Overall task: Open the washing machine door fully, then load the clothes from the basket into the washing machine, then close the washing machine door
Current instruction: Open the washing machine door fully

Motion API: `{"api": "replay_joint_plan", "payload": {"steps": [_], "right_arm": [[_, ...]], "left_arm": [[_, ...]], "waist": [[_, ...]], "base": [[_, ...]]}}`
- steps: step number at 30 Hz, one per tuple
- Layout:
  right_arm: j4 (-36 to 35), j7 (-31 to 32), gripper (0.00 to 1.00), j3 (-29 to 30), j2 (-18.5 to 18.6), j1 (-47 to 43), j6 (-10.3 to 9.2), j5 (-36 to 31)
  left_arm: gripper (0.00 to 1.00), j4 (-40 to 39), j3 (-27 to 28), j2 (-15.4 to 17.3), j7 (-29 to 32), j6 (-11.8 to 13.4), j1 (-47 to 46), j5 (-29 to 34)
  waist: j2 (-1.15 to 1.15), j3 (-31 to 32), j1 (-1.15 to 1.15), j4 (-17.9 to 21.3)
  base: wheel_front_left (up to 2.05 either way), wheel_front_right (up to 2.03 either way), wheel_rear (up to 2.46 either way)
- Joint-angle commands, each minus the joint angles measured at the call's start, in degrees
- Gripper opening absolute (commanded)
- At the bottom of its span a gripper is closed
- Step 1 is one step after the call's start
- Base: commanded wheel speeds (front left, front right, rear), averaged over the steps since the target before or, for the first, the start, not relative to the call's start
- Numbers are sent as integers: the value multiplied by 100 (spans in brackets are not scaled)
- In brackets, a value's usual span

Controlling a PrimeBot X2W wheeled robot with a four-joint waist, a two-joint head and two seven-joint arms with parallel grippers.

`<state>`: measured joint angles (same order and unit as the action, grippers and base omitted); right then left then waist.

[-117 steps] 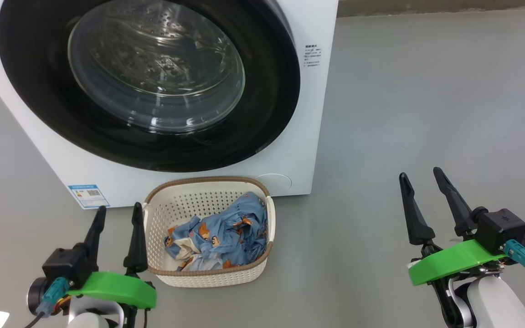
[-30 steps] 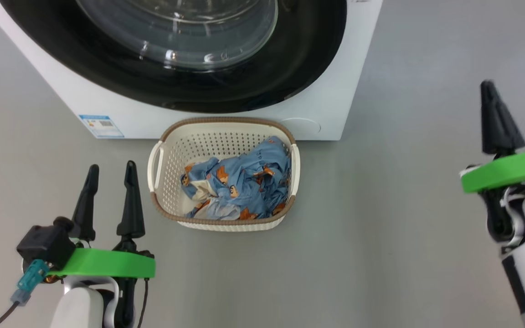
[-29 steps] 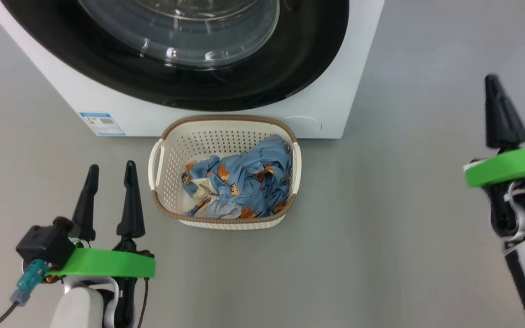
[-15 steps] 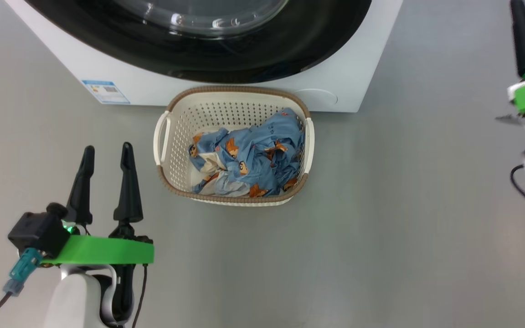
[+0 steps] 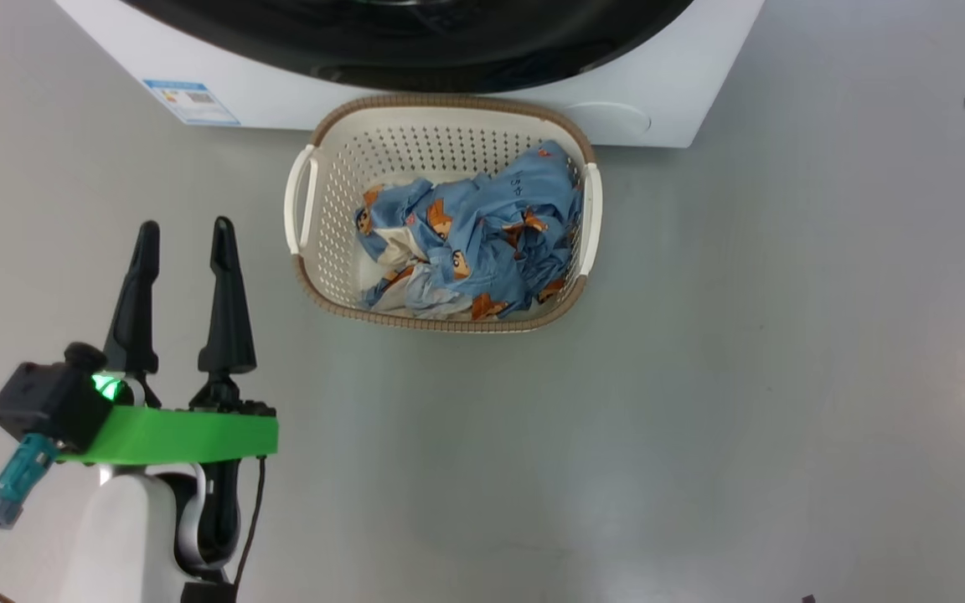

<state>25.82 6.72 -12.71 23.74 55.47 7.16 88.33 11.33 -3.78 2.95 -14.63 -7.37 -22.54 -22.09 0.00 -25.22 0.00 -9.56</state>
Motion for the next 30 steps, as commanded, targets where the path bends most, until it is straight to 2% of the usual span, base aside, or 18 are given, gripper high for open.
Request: {"api": "replay_joint_plan", "payload": {"steps": [1,13,30], "right_arm": [[-91,154,0,-4,0,157,33,148],[292,1166,0,-215,56,990,33,323],[541,1821,0,-352,-151,1855,33,380]], "left_arm": [[100,-198,140,185,-37,-12,-163,47],[100,-411,53,137,-37,-12,-331,15],[100,-395,-11,57,-37,-12,-439,-35]], "waist": [[0,-140,0,-72],[0,-560,0,-334],[0,-908,0,-621]], "base": [[0,0,0],[0,0,0],[0,0,0]]}}
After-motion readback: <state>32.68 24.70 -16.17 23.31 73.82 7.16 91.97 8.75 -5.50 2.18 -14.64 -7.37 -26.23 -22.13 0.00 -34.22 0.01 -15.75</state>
